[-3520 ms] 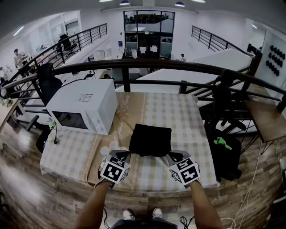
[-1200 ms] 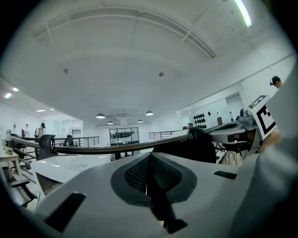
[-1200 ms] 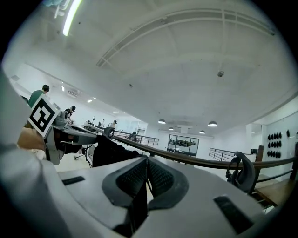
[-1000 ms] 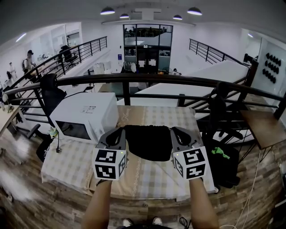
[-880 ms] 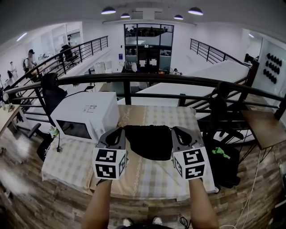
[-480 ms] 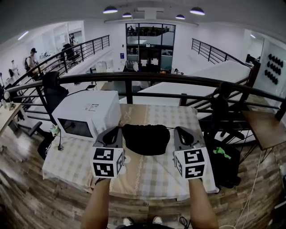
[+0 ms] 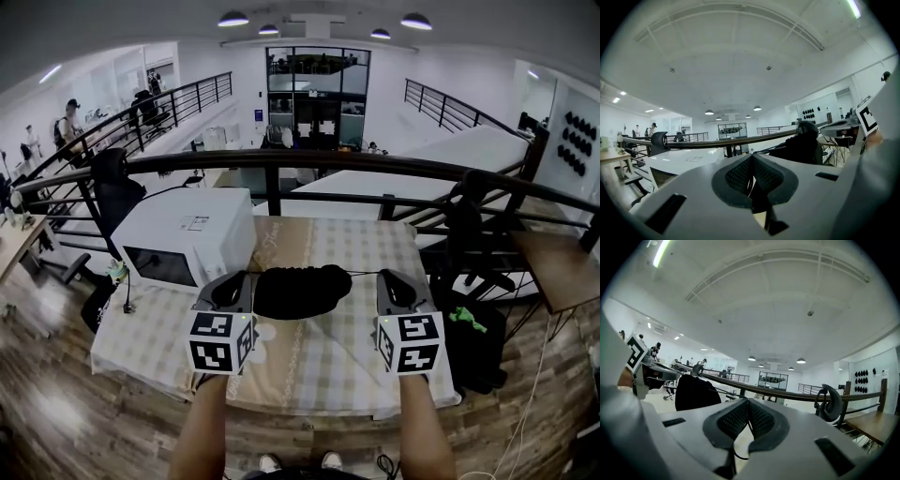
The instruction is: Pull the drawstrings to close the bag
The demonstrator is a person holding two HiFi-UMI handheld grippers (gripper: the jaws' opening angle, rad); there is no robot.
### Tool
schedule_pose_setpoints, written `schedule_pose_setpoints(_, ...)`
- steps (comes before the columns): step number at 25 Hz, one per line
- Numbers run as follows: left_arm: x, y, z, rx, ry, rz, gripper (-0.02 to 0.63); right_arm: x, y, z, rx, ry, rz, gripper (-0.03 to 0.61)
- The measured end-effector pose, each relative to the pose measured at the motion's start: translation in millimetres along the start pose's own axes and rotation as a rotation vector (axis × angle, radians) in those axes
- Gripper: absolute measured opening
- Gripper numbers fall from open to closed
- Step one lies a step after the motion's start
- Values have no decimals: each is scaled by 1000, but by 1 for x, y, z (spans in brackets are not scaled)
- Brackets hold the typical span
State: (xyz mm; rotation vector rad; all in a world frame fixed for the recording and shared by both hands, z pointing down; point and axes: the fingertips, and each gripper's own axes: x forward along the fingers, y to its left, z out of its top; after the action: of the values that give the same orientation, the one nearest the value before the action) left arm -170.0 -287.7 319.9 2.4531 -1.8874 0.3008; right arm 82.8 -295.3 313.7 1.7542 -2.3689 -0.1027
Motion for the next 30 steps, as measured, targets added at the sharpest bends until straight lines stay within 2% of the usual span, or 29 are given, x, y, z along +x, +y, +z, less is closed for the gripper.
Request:
schedule_pose_setpoints(9,-3,7,-13,-7,31,7,28,-3,-14,-11,57,14,-19,21)
schedule_pose_setpoints(18,-6,24,-25,-39,36,62,26,-3,-20,-26,102,32,-17,21)
schedule_pose_setpoints(30,-10,41,-32,-49,40,112,27,-6,-24,-27,102,34,-11,21)
